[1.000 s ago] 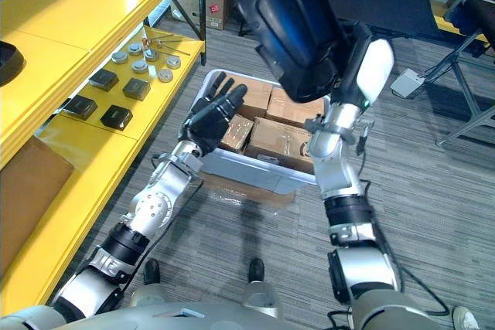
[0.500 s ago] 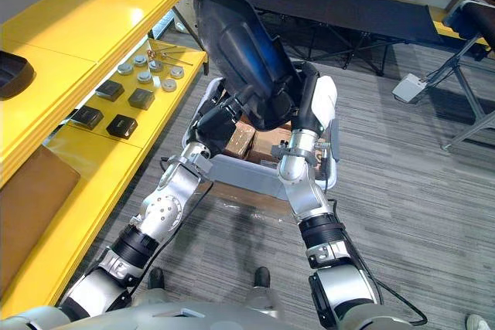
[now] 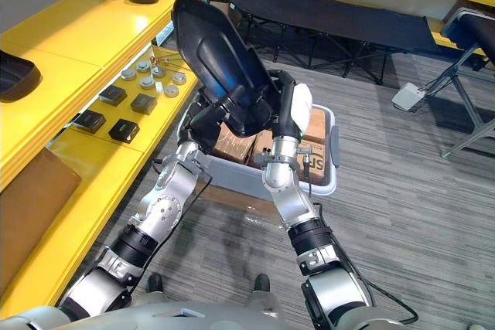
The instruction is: Walk over and take three plastic housings, then place them on the shelf
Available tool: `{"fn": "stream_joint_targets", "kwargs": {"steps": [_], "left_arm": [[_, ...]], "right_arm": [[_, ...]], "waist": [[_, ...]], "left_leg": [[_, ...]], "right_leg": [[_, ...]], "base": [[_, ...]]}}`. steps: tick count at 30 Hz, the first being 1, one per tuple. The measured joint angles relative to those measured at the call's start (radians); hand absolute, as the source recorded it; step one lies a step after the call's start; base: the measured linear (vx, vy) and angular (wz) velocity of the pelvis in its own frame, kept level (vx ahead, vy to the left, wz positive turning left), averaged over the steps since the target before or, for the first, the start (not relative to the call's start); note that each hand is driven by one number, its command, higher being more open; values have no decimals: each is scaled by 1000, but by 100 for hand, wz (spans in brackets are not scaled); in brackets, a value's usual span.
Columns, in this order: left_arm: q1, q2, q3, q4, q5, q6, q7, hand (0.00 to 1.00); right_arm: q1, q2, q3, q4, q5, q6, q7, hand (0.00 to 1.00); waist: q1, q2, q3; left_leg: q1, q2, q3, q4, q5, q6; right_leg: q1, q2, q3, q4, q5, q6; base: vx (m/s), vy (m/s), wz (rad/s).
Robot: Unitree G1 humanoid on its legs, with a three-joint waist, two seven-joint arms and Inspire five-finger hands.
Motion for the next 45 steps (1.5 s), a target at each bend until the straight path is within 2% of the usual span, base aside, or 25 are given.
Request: {"fn": "stream_joint_targets", "kwargs": {"steps": [6,11,12,18,24,27,31,37,38,42,45], "left_arm": [[1,-10,32,51,19,-40,31,100],[7,-11,53,70,19,-45,64,100],[7,-11,60,71,19,-49,74,0],[7,-12,75,100,18,-82,73,0],[10,-11,88,119,-45,-79,-14,0],[10,-10,101,146,-105,-83,-50,0],[10,3,109,163,-153,-88,-90,0],[10,9,101,163,-227,-100,-176,0],[10,9,99,163,-230,-107,-188,0],[10,7,94,161,-267,-116,-199,0],[10,7,81,148,-248,-135,-192,0]], "right_arm": [[49,23,43,0,35,-20,23,0],[70,41,75,0,36,-21,27,0],[72,42,82,0,37,-21,30,0],[75,46,111,0,37,-22,31,0],[98,51,107,0,38,-22,17,0],[108,50,120,-5,36,-54,9,0],[116,48,131,-15,30,-65,0,0],[143,33,130,-65,29,-98,-9,0],[143,31,129,-67,29,-106,-10,100],[167,34,128,-85,29,-155,-15,100],[182,33,125,-85,31,-162,-19,100]], "waist": [[-2,-15,-24],[-1,-21,-28],[-2,-23,-29],[0,-25,-31],[-1,-26,-32],[-10,-26,-32],[-21,-26,-32],[-22,-25,-33],[-23,-25,-33],[-26,-21,-35],[-25,-20,-35]], "left_leg": [[1,0,3,0,-4,-3],[2,0,4,0,-4,-3],[3,0,5,0,-4,-3],[18,1,9,0,-12,-3],[18,1,9,0,-19,-10],[18,1,9,0,-20,-10],[17,1,11,0,-18,-6],[17,0,16,1,-21,-5],[16,-1,17,1,-21,-5],[16,-3,18,1,-25,-1],[17,-5,17,1,-25,-1]], "right_leg": [[-2,0,-1,-1,-2,-3],[-2,0,-1,-1,-2,-3],[-1,0,-1,-1,-2,-3],[11,0,-1,-1,-2,-3],[9,0,-1,-1,-4,-5],[8,0,-1,-1,-4,-5],[5,-1,-1,-1,-4,-5],[2,-3,-2,-1,-4,-5],[2,-3,-2,-1,-4,-5],[2,-6,-2,-1,-5,-4],[9,-8,-4,-1,-5,-4]], "base": [[0,0,0],[0,0,0],[0,0,0],[0,0,0],[0,0,0],[0,0,0],[0,0,0],[0,0,0],[0,0,0],[0,0,0],[0,0,0]]}}
